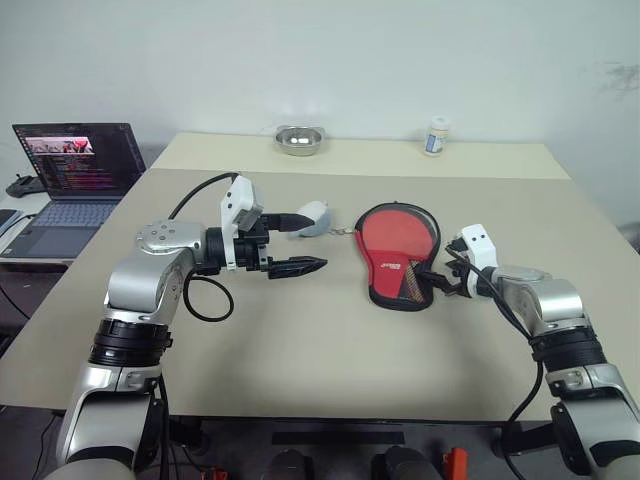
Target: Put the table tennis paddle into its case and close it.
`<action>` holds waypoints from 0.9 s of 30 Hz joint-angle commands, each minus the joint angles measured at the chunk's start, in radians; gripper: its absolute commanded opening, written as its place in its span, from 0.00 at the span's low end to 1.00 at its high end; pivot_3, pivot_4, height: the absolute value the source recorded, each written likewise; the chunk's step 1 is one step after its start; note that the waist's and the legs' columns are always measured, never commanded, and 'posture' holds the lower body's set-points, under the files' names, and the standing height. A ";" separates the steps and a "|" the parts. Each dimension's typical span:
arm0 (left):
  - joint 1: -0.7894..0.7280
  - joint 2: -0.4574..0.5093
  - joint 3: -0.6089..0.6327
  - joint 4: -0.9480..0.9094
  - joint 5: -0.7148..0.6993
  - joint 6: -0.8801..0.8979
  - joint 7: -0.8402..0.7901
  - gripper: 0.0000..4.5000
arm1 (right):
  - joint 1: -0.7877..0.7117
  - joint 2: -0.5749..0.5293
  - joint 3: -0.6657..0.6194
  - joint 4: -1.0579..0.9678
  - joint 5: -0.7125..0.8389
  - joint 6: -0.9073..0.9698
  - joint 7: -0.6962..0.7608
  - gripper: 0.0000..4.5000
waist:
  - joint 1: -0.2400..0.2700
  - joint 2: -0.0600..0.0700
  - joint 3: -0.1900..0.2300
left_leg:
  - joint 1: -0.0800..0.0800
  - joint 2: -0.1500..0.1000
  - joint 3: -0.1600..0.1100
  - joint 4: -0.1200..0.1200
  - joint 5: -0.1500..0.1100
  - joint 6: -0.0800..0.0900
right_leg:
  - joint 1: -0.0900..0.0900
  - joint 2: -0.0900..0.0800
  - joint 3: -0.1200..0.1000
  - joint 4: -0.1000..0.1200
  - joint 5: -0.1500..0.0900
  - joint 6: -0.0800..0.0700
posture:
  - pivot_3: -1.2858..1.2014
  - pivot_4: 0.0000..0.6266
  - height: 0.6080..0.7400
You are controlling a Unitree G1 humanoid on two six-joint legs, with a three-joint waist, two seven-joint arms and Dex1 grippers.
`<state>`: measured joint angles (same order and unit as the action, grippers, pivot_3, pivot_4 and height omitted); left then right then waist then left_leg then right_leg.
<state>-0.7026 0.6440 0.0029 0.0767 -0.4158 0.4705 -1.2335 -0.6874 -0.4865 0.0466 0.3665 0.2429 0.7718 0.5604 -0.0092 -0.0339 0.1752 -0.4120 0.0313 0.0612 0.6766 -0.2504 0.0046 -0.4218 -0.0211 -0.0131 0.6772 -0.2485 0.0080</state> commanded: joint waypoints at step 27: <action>0.096 0.094 0.007 -0.003 0.009 -0.104 -0.054 1.00 | -0.096 0.217 0.126 0.023 -0.096 0.016 0.135 0.51 | -0.053 -0.004 -0.003 | 0.023 0.010 0.009 -0.008 0.000 -0.001 | 0.013 0.002 0.005 0.002 -0.004 -0.002 | 0.52 0.24 1.00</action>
<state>-0.6137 0.7137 -0.0146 0.0794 -0.4084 0.3992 -1.2660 -0.7998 -0.3067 0.1396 0.4866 0.1010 0.7242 0.6537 -0.0617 -0.0377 0.1721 -0.3883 0.0418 0.0703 0.6658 -0.2503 0.0034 -0.4102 -0.0187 -0.0076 0.6794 -0.2534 0.0045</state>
